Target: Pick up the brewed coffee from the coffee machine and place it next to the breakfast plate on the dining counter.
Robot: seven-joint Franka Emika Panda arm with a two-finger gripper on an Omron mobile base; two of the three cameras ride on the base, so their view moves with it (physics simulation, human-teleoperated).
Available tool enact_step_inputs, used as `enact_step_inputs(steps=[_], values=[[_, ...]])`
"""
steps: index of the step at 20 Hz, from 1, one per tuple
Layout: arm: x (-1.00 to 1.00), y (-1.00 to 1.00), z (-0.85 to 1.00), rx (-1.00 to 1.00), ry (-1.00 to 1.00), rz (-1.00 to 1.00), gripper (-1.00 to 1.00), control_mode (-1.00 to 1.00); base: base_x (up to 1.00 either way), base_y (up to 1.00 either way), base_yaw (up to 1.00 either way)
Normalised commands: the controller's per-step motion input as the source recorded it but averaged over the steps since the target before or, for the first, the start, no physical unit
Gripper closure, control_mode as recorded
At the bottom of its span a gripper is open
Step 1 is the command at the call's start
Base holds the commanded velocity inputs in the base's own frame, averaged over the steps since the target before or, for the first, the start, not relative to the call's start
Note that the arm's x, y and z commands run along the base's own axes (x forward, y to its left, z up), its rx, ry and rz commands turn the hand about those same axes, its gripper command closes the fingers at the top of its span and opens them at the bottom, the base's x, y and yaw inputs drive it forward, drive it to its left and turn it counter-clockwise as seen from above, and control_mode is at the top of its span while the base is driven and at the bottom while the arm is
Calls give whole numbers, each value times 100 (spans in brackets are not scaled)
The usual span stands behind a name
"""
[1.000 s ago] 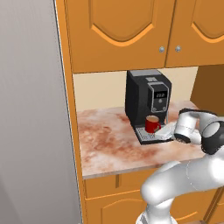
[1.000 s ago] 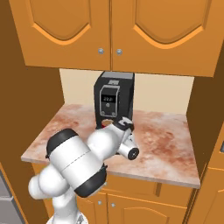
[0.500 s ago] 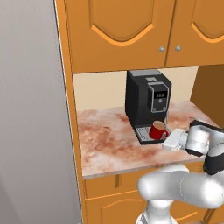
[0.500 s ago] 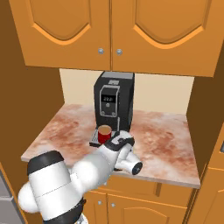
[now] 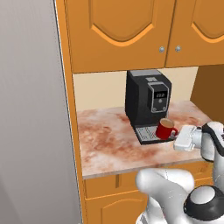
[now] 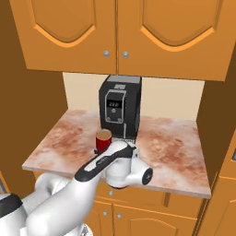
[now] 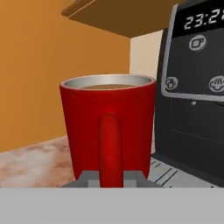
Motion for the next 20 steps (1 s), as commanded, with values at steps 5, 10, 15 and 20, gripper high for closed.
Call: enact_step_inputs(steps=[5,10,15,20], values=[[-41,35,46,-7,0,16,100,-100,0,0,0],[-16,15,27,-1,0,19,100,-100,0,0,0],[5,-1,12,0,1,7,100,100,5,-1,0],[0,0,0,0,0,0,100,100,-45,-2,17]])
